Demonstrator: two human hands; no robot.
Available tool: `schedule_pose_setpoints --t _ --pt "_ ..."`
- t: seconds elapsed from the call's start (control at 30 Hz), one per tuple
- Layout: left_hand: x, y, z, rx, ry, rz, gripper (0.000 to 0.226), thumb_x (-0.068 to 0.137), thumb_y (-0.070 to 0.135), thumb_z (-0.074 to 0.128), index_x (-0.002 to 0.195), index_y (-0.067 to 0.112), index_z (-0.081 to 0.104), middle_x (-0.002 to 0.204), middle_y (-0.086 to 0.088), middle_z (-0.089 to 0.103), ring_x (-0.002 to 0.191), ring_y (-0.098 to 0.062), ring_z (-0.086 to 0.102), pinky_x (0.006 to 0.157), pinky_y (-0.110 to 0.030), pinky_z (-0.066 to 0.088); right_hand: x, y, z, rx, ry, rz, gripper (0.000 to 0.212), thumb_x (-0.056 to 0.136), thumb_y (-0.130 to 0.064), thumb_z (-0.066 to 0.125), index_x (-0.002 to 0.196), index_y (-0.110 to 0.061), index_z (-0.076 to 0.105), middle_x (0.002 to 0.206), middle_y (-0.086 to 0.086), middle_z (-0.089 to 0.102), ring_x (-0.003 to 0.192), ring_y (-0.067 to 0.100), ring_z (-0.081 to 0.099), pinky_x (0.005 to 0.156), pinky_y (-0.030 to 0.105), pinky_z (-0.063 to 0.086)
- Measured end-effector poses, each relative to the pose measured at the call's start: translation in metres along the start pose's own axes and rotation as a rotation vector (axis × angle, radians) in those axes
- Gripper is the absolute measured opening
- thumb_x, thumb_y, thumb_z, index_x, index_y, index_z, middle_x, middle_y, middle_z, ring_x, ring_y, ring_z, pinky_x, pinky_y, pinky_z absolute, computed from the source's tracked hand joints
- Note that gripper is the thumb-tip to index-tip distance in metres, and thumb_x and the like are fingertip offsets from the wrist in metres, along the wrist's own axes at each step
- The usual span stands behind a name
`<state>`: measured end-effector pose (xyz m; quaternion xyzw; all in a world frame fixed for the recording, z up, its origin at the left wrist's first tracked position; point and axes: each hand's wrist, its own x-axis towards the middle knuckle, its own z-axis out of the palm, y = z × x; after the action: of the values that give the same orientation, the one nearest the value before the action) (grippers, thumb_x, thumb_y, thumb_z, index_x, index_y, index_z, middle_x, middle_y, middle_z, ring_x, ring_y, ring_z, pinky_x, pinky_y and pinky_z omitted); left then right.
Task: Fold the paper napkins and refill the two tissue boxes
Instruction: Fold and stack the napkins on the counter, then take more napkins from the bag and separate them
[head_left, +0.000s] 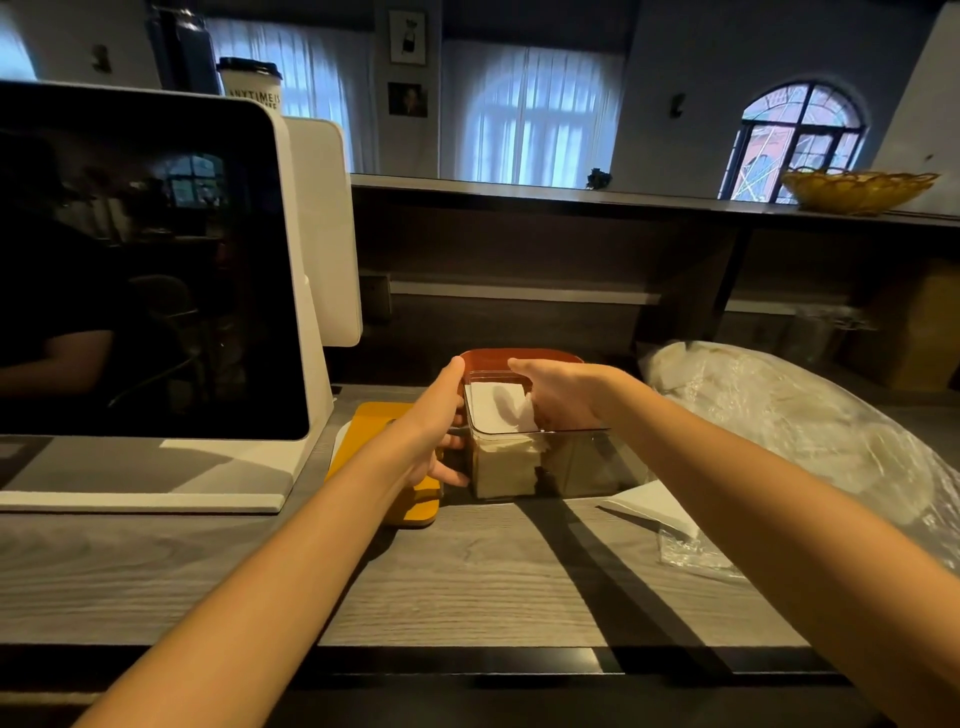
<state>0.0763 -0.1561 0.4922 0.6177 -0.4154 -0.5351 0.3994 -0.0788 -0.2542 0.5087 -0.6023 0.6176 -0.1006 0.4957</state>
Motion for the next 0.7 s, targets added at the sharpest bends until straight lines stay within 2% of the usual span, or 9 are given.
schedule_pose_setpoints --t 0.1,0.17,0.2,0.27,0.33,0.4,0.53,0.63,0.7 --pt "-0.003 0.003 -0.002 -0.019 0.011 0.036 0.073 0.100 0.067 0.022 0.155 0.020 0.032 0.159 -0.011 0.035 0.144 -0.037 0.037 0.104 -0.064 0.043 -0.009 0.000 -0.010 0.073 0.236 -0.010 0.076 0.094 -0.067 0.044 0.143 -0.009 0.044 0.132 0.018 0.059 0.110 0.033 0.064 0.089 0.043 0.056" --pt "-0.003 0.005 -0.001 -0.032 0.013 0.047 0.072 0.101 0.066 0.022 0.154 0.020 0.034 0.158 -0.011 0.037 0.143 -0.037 0.038 0.103 -0.064 0.043 -0.018 -0.005 -0.012 0.115 0.351 -0.127 0.065 0.100 -0.055 0.046 0.126 0.002 0.060 0.111 0.021 0.068 0.086 0.025 0.068 0.079 0.038 0.060" --pt "-0.003 0.006 0.000 -0.032 0.008 0.050 0.072 0.101 0.067 0.021 0.154 0.020 0.035 0.158 -0.011 0.038 0.143 -0.037 0.038 0.103 -0.064 0.044 -0.023 -0.010 -0.012 0.133 0.366 -0.212 0.062 0.101 -0.053 0.045 0.123 0.001 0.063 0.113 0.023 0.067 0.085 0.024 0.067 0.083 0.039 0.059" --pt "-0.004 0.007 0.002 -0.030 0.003 0.056 0.071 0.101 0.067 0.020 0.153 0.021 0.037 0.157 -0.011 0.040 0.142 -0.037 0.039 0.104 -0.064 0.044 -0.032 -0.017 -0.004 0.175 0.230 -0.308 0.064 0.101 -0.059 0.038 0.125 -0.004 0.061 0.126 0.019 0.064 0.101 0.027 0.065 0.088 0.040 0.057" --pt "-0.005 0.007 0.004 -0.039 0.009 0.057 0.070 0.101 0.067 0.021 0.153 0.021 0.037 0.157 -0.012 0.040 0.141 -0.038 0.040 0.103 -0.064 0.044 -0.031 -0.018 0.009 0.155 0.007 -0.235 0.075 0.099 -0.066 0.031 0.140 -0.006 0.050 0.138 0.018 0.055 0.118 0.034 0.059 0.094 0.043 0.053" --pt "-0.008 0.008 0.006 -0.042 0.016 0.051 0.071 0.101 0.067 0.022 0.154 0.022 0.035 0.158 -0.012 0.037 0.142 -0.038 0.039 0.102 -0.064 0.045 -0.028 -0.015 0.019 0.108 -0.064 -0.185 0.078 0.098 -0.068 0.027 0.143 -0.007 0.048 0.143 0.018 0.052 0.126 0.035 0.055 0.107 0.048 0.046" --pt "-0.017 0.010 0.008 -0.033 0.028 0.078 0.069 0.102 0.065 0.022 0.152 0.020 0.037 0.152 -0.010 0.045 0.142 -0.035 0.040 0.108 -0.059 0.040 -0.034 -0.012 0.019 0.200 0.019 -0.258 0.072 0.101 -0.063 0.028 0.138 -0.006 0.052 0.138 0.016 0.057 0.120 0.033 0.059 0.100 0.044 0.051" --pt "-0.025 0.019 0.014 0.027 0.166 0.289 0.054 0.106 0.056 0.023 0.132 0.021 0.054 0.126 0.001 0.057 0.125 -0.020 0.046 0.104 -0.042 0.037 -0.054 -0.003 0.009 0.356 0.173 -0.411 0.061 0.104 -0.056 0.031 0.128 -0.008 0.060 0.125 0.013 0.065 0.105 0.027 0.065 0.089 0.039 0.055" --pt "-0.030 0.026 0.025 0.030 0.226 0.451 0.056 0.106 0.054 0.025 0.144 0.021 0.047 0.146 -0.002 0.050 0.133 -0.016 0.043 0.113 -0.039 0.033 -0.072 0.005 0.002 0.471 0.276 -0.515 0.054 0.104 -0.053 0.032 0.119 -0.012 0.065 0.116 0.009 0.069 0.101 0.023 0.067 0.081 0.034 0.058"
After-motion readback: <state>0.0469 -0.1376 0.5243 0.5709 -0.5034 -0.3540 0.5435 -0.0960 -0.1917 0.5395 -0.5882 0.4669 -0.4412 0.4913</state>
